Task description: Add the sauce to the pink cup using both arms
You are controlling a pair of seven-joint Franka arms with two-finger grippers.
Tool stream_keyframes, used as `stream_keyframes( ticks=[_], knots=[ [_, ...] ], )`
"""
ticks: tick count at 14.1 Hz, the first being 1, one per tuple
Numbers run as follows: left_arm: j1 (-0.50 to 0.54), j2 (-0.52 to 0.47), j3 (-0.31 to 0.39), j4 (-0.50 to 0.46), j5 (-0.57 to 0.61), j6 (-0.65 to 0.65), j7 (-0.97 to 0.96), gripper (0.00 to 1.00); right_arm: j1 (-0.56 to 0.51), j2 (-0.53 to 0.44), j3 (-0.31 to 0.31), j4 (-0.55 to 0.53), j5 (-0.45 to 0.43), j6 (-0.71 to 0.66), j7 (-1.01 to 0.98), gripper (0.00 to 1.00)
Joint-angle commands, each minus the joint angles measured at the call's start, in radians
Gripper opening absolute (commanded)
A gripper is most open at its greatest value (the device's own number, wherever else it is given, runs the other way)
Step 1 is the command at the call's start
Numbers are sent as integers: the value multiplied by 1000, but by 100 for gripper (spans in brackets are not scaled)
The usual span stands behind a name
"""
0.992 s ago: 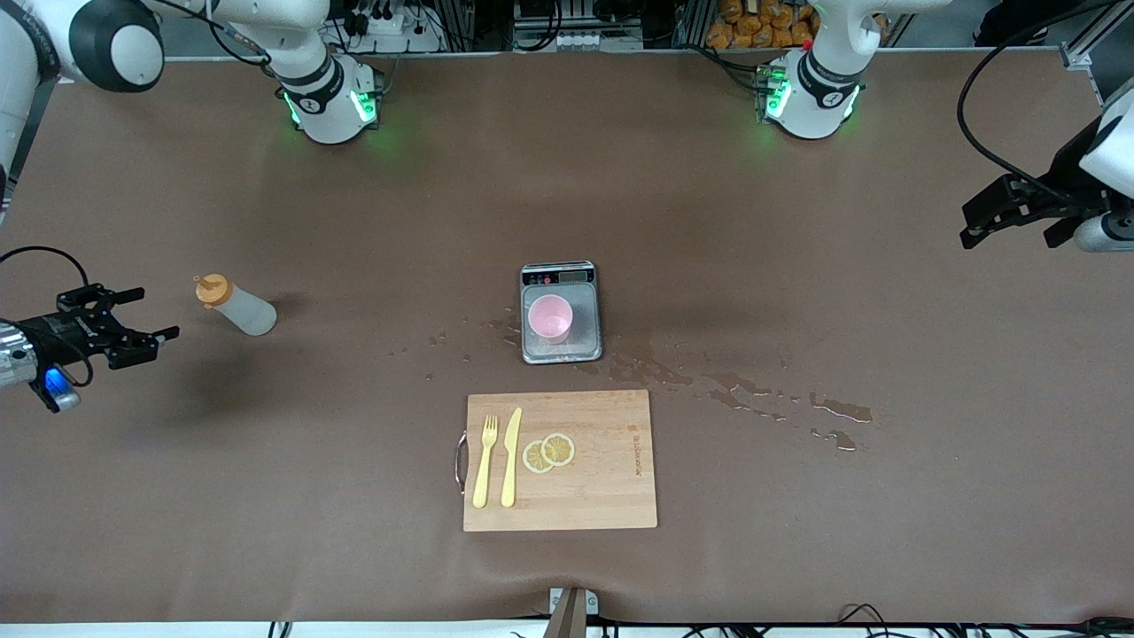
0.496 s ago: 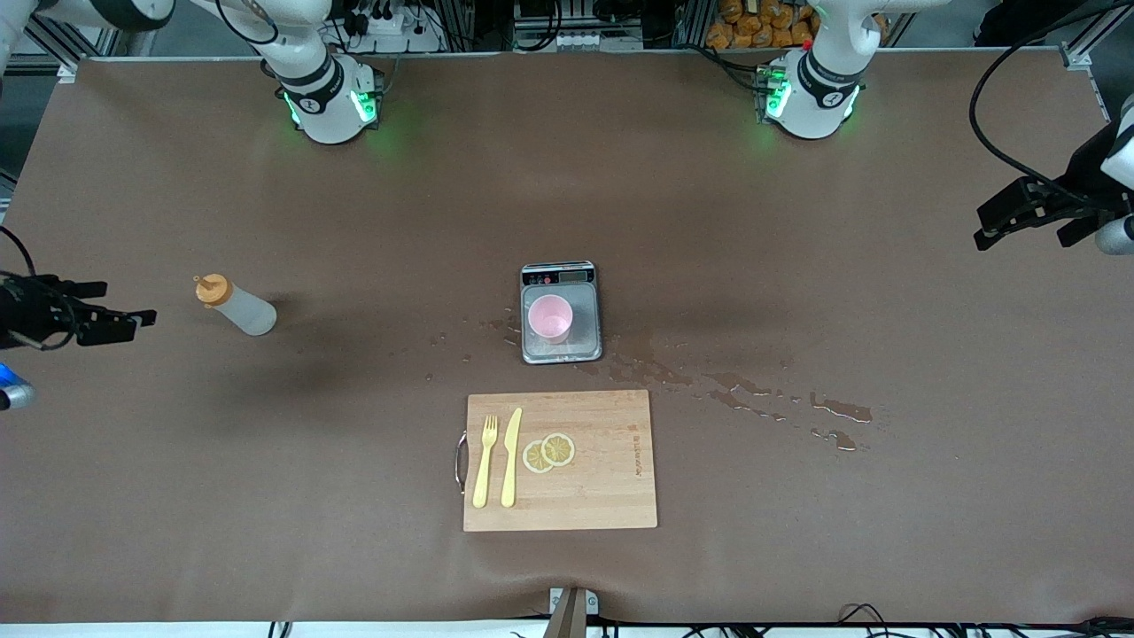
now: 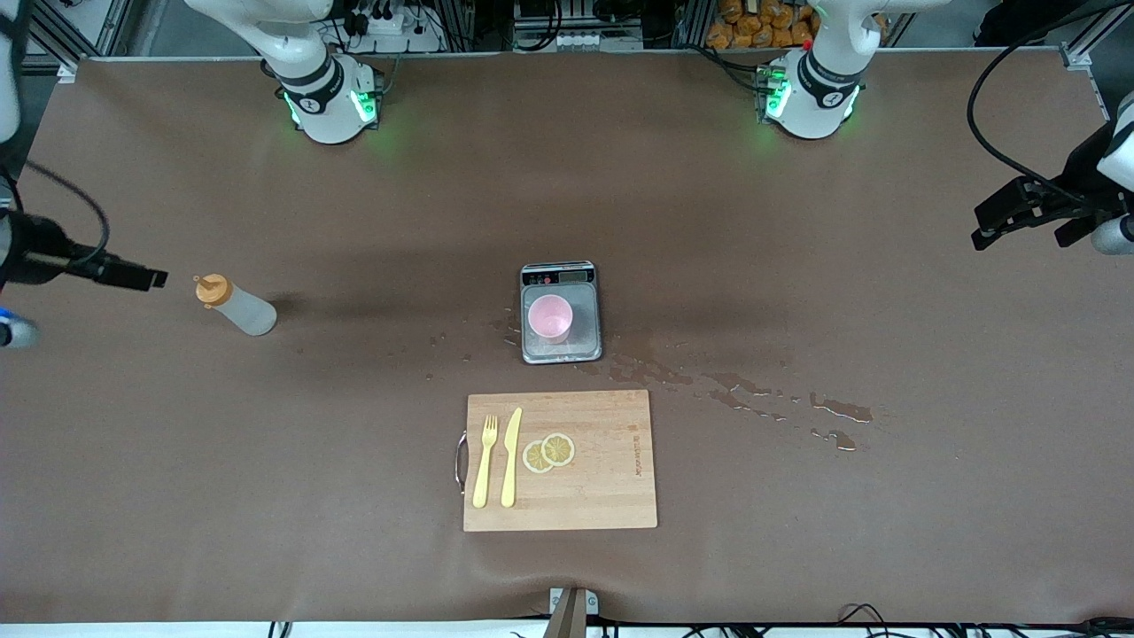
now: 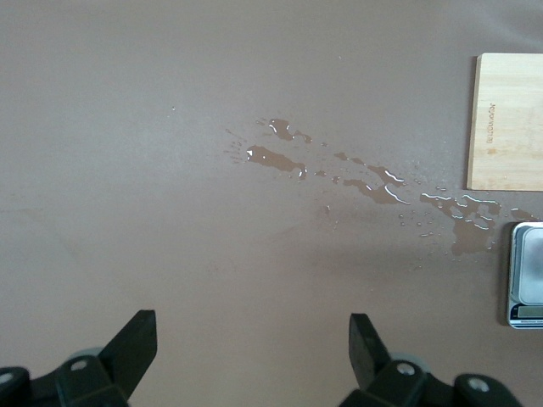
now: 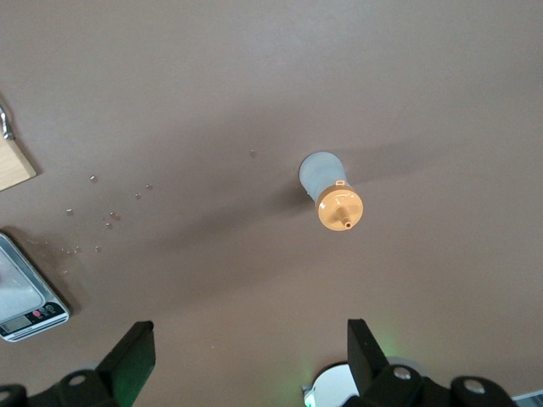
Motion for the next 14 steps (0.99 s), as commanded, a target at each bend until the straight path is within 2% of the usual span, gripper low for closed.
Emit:
stream_keyframes(
  ticks=[1,5,9,14],
  knots=[
    [9,-9,-2,-1,-17,-12,-8,100,2,-144,-5,-130,-26,54,-113,100],
    [6,-7,-4,-4,-25,-12,-13,100,0,-196,-5,-129,-26,77,-136,100],
    [8,-9,-2,0,-31,-12,-4,100,9,-189,4,36,-21,106,-136,100],
    [9,-12,-2,2,-31,-12,-4,100,87,-163,12,5,-79,107,-136,100]
  ],
)
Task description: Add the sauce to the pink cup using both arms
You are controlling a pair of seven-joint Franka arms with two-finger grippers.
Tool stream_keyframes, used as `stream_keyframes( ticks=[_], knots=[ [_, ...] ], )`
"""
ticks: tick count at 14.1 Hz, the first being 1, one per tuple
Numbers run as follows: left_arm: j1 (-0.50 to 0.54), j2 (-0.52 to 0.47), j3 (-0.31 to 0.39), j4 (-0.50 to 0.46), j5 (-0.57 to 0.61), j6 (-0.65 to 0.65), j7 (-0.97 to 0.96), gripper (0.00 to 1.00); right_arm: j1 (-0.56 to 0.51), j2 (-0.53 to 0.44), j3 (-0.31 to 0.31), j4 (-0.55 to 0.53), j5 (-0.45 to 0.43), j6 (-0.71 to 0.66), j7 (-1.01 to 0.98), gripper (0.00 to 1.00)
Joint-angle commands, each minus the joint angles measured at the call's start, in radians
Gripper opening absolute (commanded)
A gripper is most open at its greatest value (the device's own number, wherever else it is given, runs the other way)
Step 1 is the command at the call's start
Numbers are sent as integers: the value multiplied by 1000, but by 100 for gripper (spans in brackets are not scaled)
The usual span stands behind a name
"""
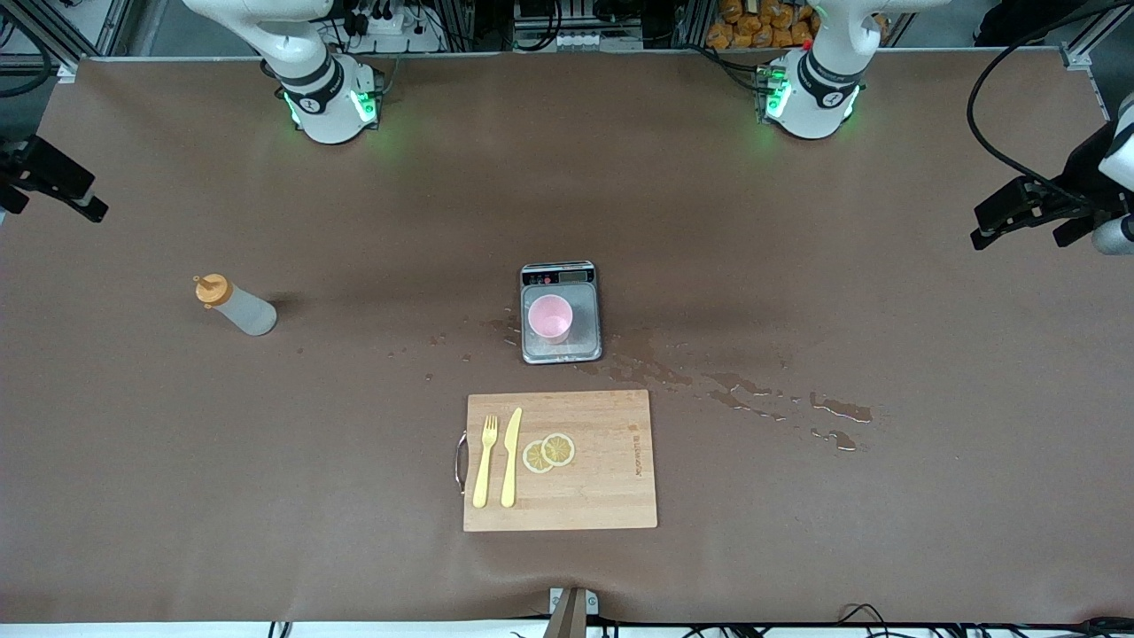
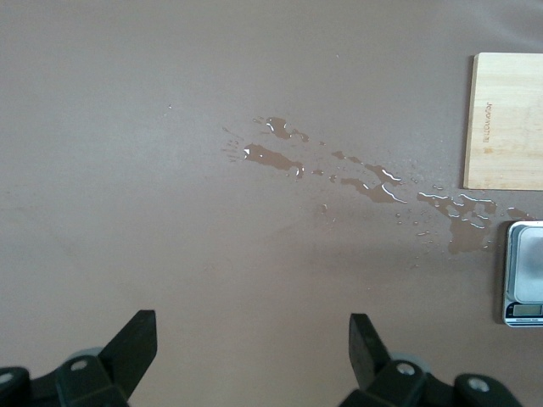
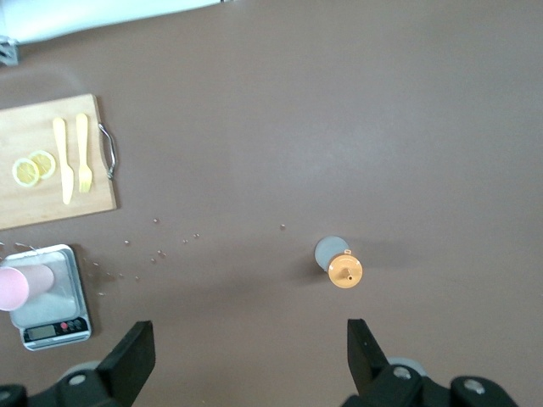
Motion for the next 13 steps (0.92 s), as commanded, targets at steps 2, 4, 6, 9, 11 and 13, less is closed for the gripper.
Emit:
stream_keyframes(
  ticks=[2,4,6,9,11,13],
  knots=[
    [2,-12,-5,3,-21,-11,-7,100,65,27,-3,-19,-87,23,-10,100],
    [2,-14,-5,3,-20,-11,-8,100,62,29,-3,-25,-86,28,-10,100],
    [0,-14,-5,3,-18,-11,-7,100,60,29,-5,-25,-86,28,-10,100],
    [2,-14,-30,3,-15,-11,-24,100,57,32,-5,-27,-81,29,-10,100],
    [2,-15,-38,3,-14,-11,-16,100,57,35,-5,-28,-81,32,-10,100],
    [3,-17,-51,3,-11,-11,-7,100,51,38,-8,-28,-78,34,-10,100]
  ],
)
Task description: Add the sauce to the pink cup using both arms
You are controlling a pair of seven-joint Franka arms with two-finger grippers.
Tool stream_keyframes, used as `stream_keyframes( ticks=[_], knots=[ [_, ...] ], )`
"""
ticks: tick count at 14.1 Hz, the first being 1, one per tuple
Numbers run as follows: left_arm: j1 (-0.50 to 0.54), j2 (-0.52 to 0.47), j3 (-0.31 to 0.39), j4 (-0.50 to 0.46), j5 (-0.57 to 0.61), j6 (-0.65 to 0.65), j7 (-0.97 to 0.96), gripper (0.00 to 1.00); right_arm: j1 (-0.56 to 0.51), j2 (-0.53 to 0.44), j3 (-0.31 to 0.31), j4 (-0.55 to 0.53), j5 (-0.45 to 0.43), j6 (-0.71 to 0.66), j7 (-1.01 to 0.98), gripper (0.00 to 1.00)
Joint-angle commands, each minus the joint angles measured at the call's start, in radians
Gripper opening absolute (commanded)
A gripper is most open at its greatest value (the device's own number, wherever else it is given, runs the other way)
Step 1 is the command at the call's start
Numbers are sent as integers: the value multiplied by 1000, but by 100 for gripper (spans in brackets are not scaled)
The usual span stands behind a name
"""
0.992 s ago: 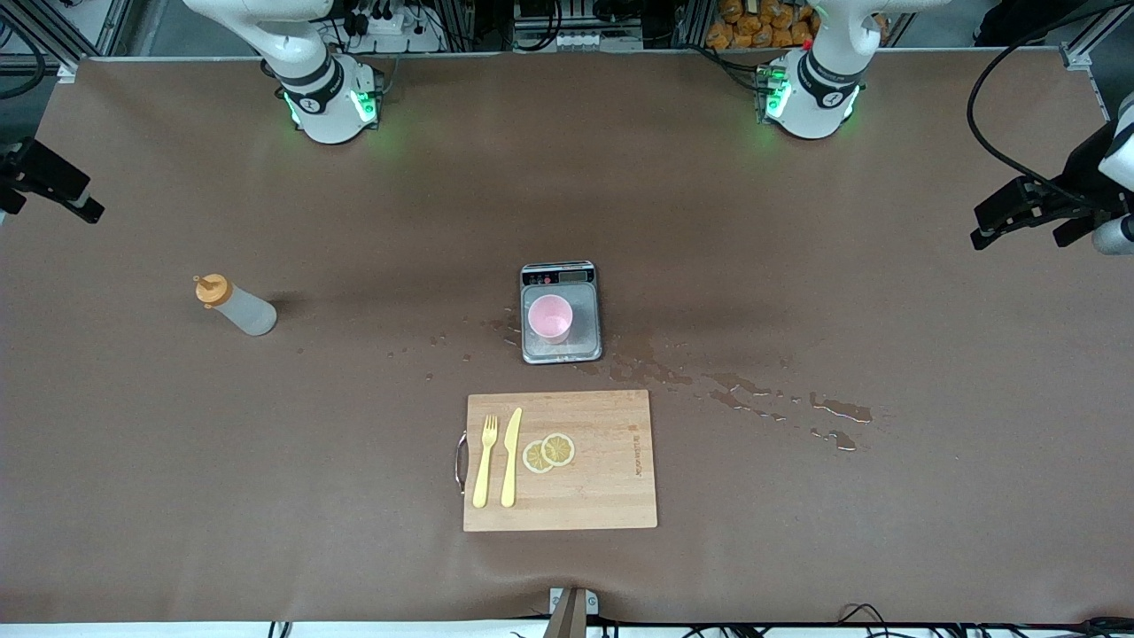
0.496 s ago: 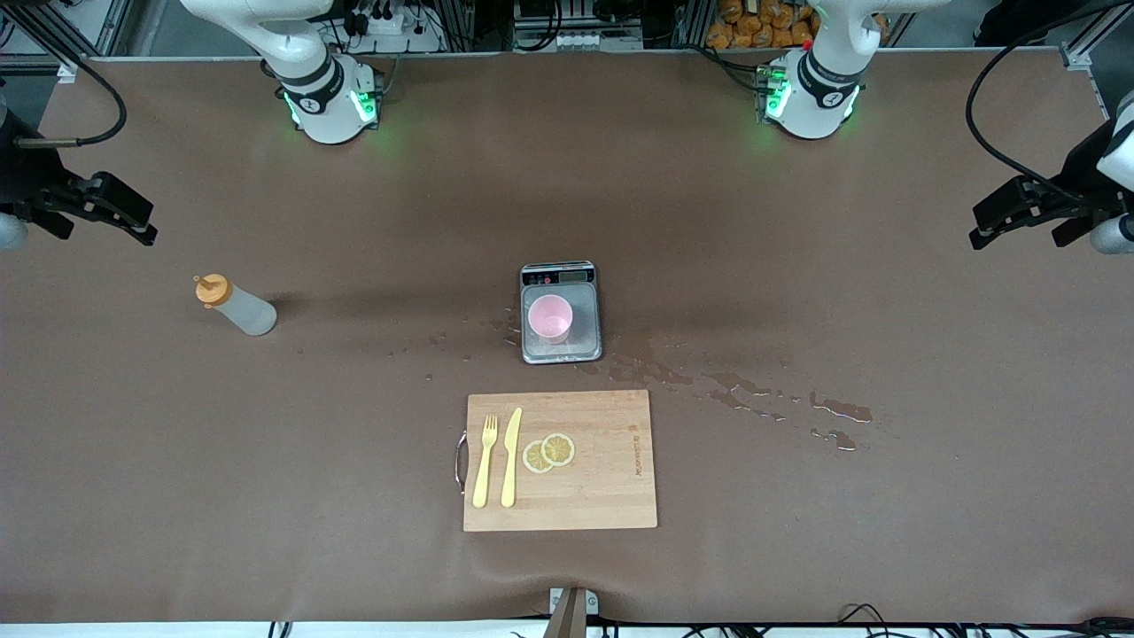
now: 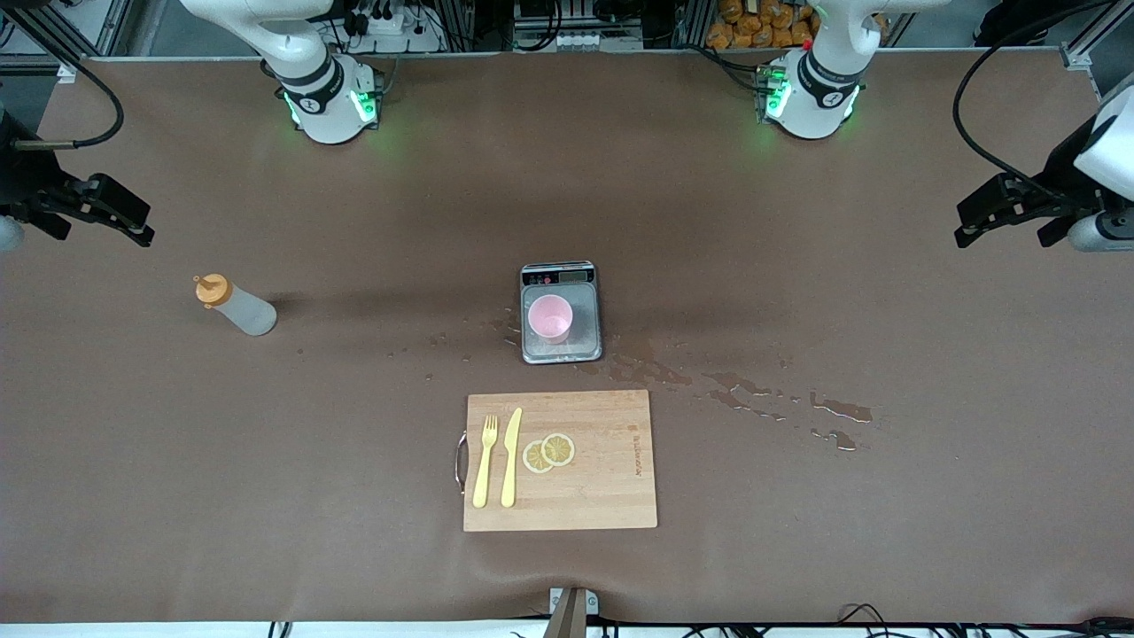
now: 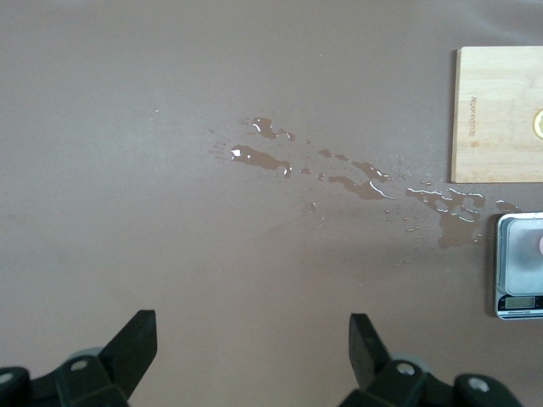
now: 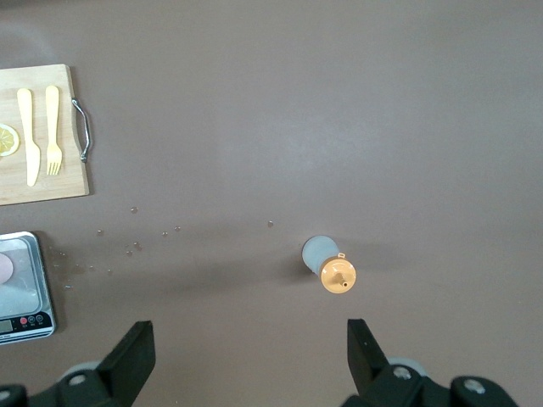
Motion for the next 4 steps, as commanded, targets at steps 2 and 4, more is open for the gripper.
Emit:
stream_keyframes(
  ticks=[2,4],
  knots=[
    [4,-16,-11,0,-7,-20,9,100,-8,-3,-4,-14,-10,9,-12,100],
    [4,-18,-13,0,-7,-23,38,100,-18,-3,-4,-15,-10,9,-13,100]
  ],
)
